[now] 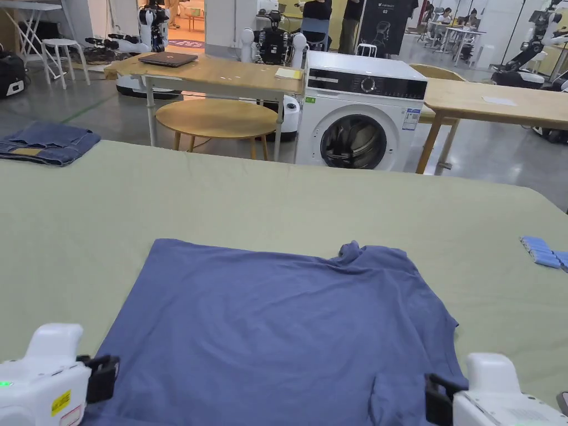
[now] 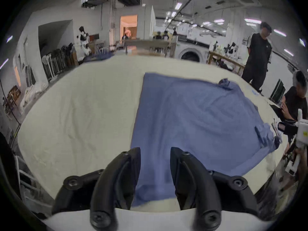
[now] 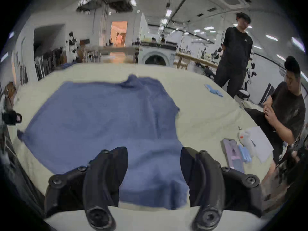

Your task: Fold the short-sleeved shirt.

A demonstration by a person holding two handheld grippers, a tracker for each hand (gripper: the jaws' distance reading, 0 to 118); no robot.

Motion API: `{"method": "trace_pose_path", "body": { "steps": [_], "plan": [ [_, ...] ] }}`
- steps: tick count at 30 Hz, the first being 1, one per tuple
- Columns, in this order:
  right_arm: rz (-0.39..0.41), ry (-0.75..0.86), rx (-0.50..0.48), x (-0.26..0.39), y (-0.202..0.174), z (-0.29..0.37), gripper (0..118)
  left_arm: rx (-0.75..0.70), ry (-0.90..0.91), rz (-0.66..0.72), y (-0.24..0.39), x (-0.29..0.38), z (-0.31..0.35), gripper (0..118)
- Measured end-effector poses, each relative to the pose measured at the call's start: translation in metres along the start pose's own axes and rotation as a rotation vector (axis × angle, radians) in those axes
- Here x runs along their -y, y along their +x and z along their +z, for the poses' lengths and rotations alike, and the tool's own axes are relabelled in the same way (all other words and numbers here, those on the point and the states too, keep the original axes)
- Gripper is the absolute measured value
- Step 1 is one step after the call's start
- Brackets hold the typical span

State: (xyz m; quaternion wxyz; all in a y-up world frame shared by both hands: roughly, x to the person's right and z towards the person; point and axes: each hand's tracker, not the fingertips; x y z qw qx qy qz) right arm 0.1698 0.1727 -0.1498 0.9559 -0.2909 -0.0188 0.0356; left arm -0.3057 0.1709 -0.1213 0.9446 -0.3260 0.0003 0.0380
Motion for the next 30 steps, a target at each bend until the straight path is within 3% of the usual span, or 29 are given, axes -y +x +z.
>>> {"method": "trace_pose_path", "body": {
  "steps": [3, 4, 6, 8, 11, 18, 23, 29, 30],
  "plan": [
    [-0.075, 0.118, -0.010, -0.012, -0.026, 0.002, 61, 0.014, 0.122, -0.043, 0.024, -0.013, 0.002, 33],
    [-0.085, 0.154, -0.016, -0.014, -0.035, 0.003, 51, 0.014, 0.155, -0.056, 0.033, -0.018, 0.004, 33],
    [-0.083, 0.227, -0.008, -0.020, -0.051, 0.007, 14, 0.006, 0.208, -0.081, 0.049, -0.026, 0.007, 20],
    [-0.059, 0.275, 0.012, -0.024, -0.064, 0.013, 1, -0.014, 0.267, -0.111, 0.061, -0.030, 0.009, 0],
    [-0.057, 0.298, -0.011, -0.029, -0.074, 0.019, 0, -0.022, 0.340, -0.136, 0.076, -0.033, 0.015, 0],
    [-0.025, 0.294, -0.028, -0.027, -0.080, 0.022, 0, -0.048, 0.287, -0.156, 0.065, -0.033, 0.026, 0],
    [-0.019, 0.260, -0.029, -0.021, -0.074, 0.017, 0, -0.049, 0.065, -0.089, 0.017, -0.019, 0.030, 0],
    [-0.015, 0.203, -0.038, -0.014, -0.071, 0.007, 0, 0.044, -0.229, 0.109, -0.039, 0.008, 0.018, 0],
    [-0.014, 0.195, -0.040, -0.013, -0.071, 0.006, 0, 0.062, -0.254, 0.139, -0.046, 0.013, 0.013, 5]
  ]
}}
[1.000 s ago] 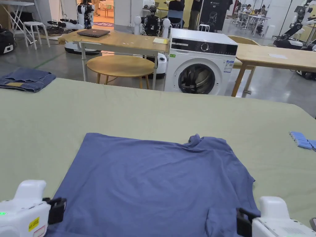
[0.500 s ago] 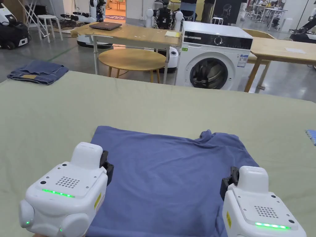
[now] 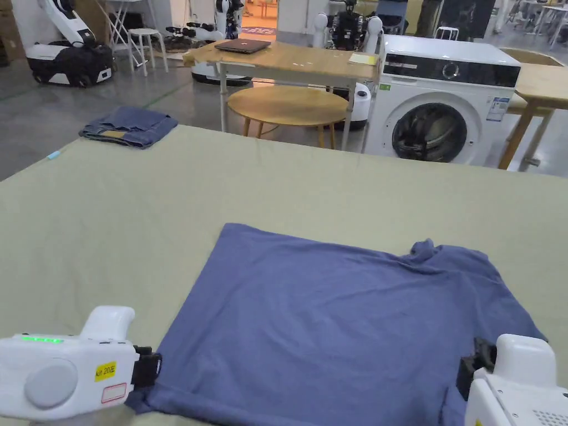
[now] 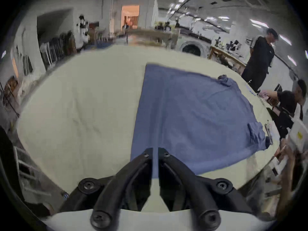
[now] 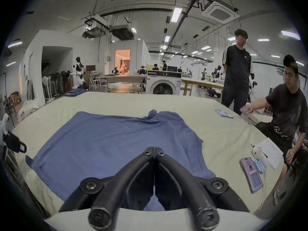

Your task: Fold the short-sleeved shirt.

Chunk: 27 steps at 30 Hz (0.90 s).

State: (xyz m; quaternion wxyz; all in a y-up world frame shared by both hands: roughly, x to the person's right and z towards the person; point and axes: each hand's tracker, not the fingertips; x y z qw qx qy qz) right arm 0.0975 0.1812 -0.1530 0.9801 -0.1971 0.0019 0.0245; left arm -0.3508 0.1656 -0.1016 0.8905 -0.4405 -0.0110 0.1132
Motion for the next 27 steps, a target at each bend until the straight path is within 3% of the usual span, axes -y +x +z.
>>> {"method": "trace_pose_path", "body": {
  "steps": [1, 2, 8, 12, 15, 16, 18, 24, 25, 27],
  "plan": [
    [0.000, -0.007, -0.002, 0.001, 0.000, -0.001, 0, 0.035, -0.029, 0.027, -0.001, 0.003, -0.002, 18],
    [0.003, -0.014, -0.004, 0.001, 0.000, -0.001, 0, 0.047, -0.046, 0.061, -0.005, 0.006, -0.006, 42],
    [0.026, -0.037, 0.002, 0.007, 0.002, -0.002, 0, -0.081, -0.095, 0.149, -0.011, 0.014, -0.027, 49],
    [0.028, -0.060, 0.007, 0.012, 0.006, -0.002, 0, -0.126, -0.128, 0.113, -0.003, 0.017, -0.035, 49],
    [0.028, -0.072, 0.011, 0.016, 0.012, 0.000, 0, -0.194, -0.129, 0.050, 0.014, 0.018, -0.033, 40],
    [0.024, -0.076, 0.013, 0.018, 0.015, 0.001, 0, -0.202, -0.127, 0.002, 0.020, 0.020, -0.035, 32],
    [0.019, -0.090, 0.026, 0.019, 0.021, 0.004, 0, -0.181, -0.119, -0.027, 0.022, 0.019, -0.035, 5],
    [0.039, -0.163, 0.096, 0.025, 0.065, 0.018, 0, -0.138, -0.133, -0.064, 0.017, 0.014, -0.033, 1],
    [0.053, -0.194, 0.110, 0.027, 0.074, 0.018, 4, -0.128, -0.132, -0.045, 0.013, 0.014, -0.035, 1],
    [0.050, -0.280, 0.114, 0.033, 0.092, 0.013, 34, -0.125, -0.130, -0.036, 0.012, 0.015, -0.035, 1]
  ]
}}
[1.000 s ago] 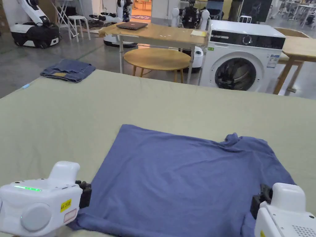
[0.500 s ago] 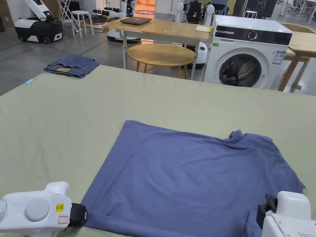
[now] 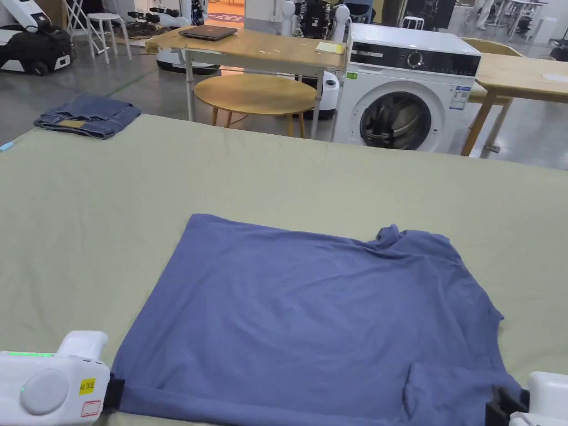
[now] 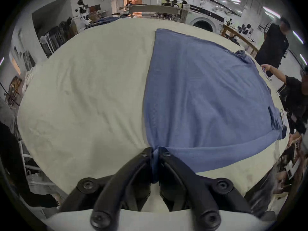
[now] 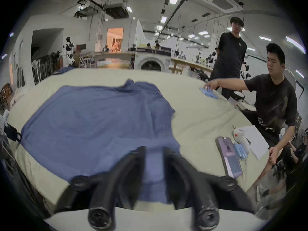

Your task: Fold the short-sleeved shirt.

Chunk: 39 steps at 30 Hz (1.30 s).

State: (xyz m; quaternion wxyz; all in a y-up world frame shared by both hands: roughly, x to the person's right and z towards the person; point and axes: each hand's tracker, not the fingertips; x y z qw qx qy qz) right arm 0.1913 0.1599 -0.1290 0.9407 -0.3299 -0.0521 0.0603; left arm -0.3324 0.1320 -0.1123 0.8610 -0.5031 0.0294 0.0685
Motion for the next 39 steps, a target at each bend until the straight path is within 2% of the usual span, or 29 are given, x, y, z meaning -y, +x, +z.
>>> {"method": "trace_pose_path", "body": {
  "steps": [1, 2, 6, 7, 8, 9, 10, 11, 12, 13, 15, 16, 19, 24, 31, 35, 39],
  "plan": [
    [0.001, -0.067, -0.007, 0.003, 0.008, -0.007, 52, -0.003, 0.002, -0.001, 0.003, 0.001, 0.001, 1],
    [-0.030, -0.091, -0.029, 0.008, 0.014, -0.012, 60, -0.008, 0.004, -0.007, 0.004, 0.001, 0.001, 1],
    [-0.040, -0.300, -0.073, 0.030, 0.026, -0.041, 60, -0.039, 0.015, -0.031, 0.010, 0.004, 0.001, 1],
    [-0.052, -0.343, -0.093, 0.037, 0.026, -0.048, 58, -0.043, 0.017, -0.034, 0.011, 0.004, 0.001, 1],
    [-0.060, -0.360, -0.113, 0.040, 0.025, -0.052, 52, -0.045, 0.017, -0.035, 0.010, 0.004, 0.001, 1],
    [-0.066, -0.318, -0.112, 0.042, 0.025, -0.050, 46, -0.045, 0.018, -0.034, 0.009, 0.004, 0.001, 1],
    [-0.055, -0.269, -0.110, 0.041, 0.023, -0.046, 28, -0.044, 0.019, -0.035, 0.008, 0.004, 0.000, 1],
    [-0.040, -0.277, -0.138, 0.039, 0.022, -0.046, 5, -0.042, 0.022, -0.036, 0.007, 0.004, 0.001, 1],
    [-0.056, -0.278, -0.194, 0.036, 0.021, -0.046, 5, -0.039, 0.024, -0.037, 0.006, 0.004, 0.003, 1],
    [-0.063, -0.270, -0.165, 0.034, 0.019, -0.045, 4, -0.037, 0.030, -0.036, 0.005, 0.004, 0.005, 1],
    [-0.012, -0.249, -0.157, 0.027, 0.014, -0.038, 4, -0.027, 0.045, -0.033, 0.004, 0.002, 0.011, 1],
    [-0.013, -0.240, -0.160, 0.022, 0.015, -0.035, 4, -0.024, 0.055, -0.035, 0.003, 0.000, 0.014, 1],
    [-0.072, -0.173, -0.187, -0.001, 0.022, -0.023, 4, 0.001, 0.099, -0.019, 0.001, -0.013, 0.025, 1],
    [-0.079, -0.112, -0.193, -0.049, 0.027, -0.024, 4, 0.025, 0.206, -0.055, 0.003, -0.055, 0.031, 1],
    [-0.103, -0.068, -0.186, -0.112, 0.026, -0.077, 4, 0.028, 0.242, -0.034, 0.000, -0.130, 0.009, 1],
    [-0.125, -0.114, -0.194, -0.134, 0.015, -0.116, 4, 0.031, 0.227, -0.033, 0.001, -0.163, -0.016, 1],
    [-0.094, -0.185, -0.193, -0.142, 0.001, -0.157, 5, 0.023, 0.142, -0.015, 0.002, -0.180, -0.055, 1]
  ]
}}
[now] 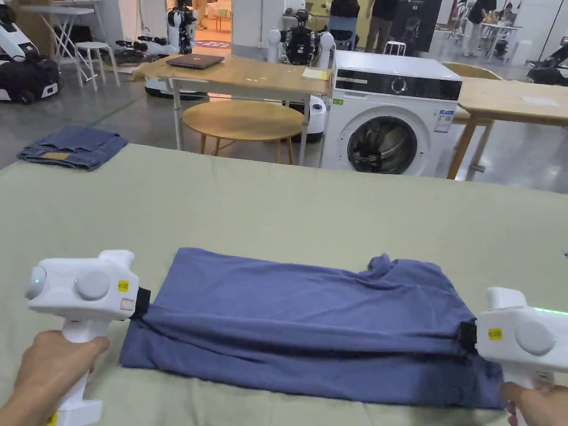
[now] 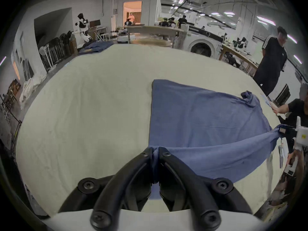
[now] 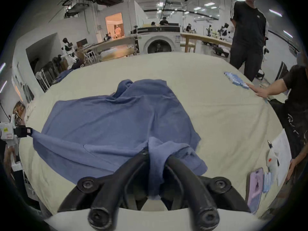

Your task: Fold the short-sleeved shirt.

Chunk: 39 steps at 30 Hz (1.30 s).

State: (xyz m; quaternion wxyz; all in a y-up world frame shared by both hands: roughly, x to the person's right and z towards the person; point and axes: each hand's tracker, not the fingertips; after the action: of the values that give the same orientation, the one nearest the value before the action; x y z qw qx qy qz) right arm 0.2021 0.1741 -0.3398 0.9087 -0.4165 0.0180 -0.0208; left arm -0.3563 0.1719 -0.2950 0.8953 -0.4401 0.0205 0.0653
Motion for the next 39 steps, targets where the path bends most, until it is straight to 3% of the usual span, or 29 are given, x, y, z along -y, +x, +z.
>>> {"method": "trace_pose_path", "body": {
  "steps": [4, 7, 9, 11, 13, 18, 21, 22, 23, 25, 26, 33, 39],
  "plan": [
    [0.036, -0.032, 0.026, -0.002, -0.002, -0.030, 7, -0.021, -0.049, -0.014, 0.002, -0.002, -0.025, 1],
    [0.125, -0.021, 0.111, 0.001, -0.014, -0.036, 21, -0.015, -0.060, -0.012, 0.000, -0.007, -0.034, 1],
    [0.145, 0.006, 0.105, 0.002, -0.013, -0.036, 36, -0.023, -0.059, -0.020, 0.002, -0.008, -0.036, 20],
    [0.132, 0.031, 0.116, 0.004, -0.017, -0.028, 52, -0.020, -0.038, -0.021, 0.002, -0.008, -0.033, 28],
    [0.107, 0.127, 0.085, 0.007, -0.022, -0.012, 53, 0.035, 0.018, -0.023, 0.006, -0.005, -0.021, 34],
    [0.069, 0.341, 0.086, 0.023, -0.049, 0.029, 54, 0.069, 0.210, -0.023, 0.025, 0.015, 0.019, 35],
    [0.050, 0.455, 0.059, 0.038, -0.068, 0.055, 46, 0.084, 0.363, -0.043, 0.039, 0.034, 0.045, 35],
    [0.057, 0.495, 0.075, 0.044, -0.078, 0.063, 36, 0.071, 0.397, -0.068, 0.046, 0.041, 0.055, 34],
    [0.062, 0.519, 0.084, 0.048, -0.084, 0.068, 15, 0.042, 0.428, -0.086, 0.053, 0.046, 0.064, 32],
    [0.049, 0.536, 0.078, 0.058, -0.096, 0.080, 1, -0.017, 0.491, -0.146, 0.065, 0.060, 0.079, 10],
    [0.042, 0.549, 0.045, 0.062, -0.098, 0.085, 0, -0.045, 0.503, -0.162, 0.070, 0.065, 0.085, 0],
    [0.054, 0.564, 0.013, 0.081, -0.118, 0.101, 0, -0.059, 0.482, -0.146, 0.061, 0.075, 0.101, 0],
    [0.053, 0.526, -0.005, 0.085, -0.116, 0.097, 0, -0.046, 0.132, -0.087, 0.005, 0.053, 0.052, 0]
  ]
}}
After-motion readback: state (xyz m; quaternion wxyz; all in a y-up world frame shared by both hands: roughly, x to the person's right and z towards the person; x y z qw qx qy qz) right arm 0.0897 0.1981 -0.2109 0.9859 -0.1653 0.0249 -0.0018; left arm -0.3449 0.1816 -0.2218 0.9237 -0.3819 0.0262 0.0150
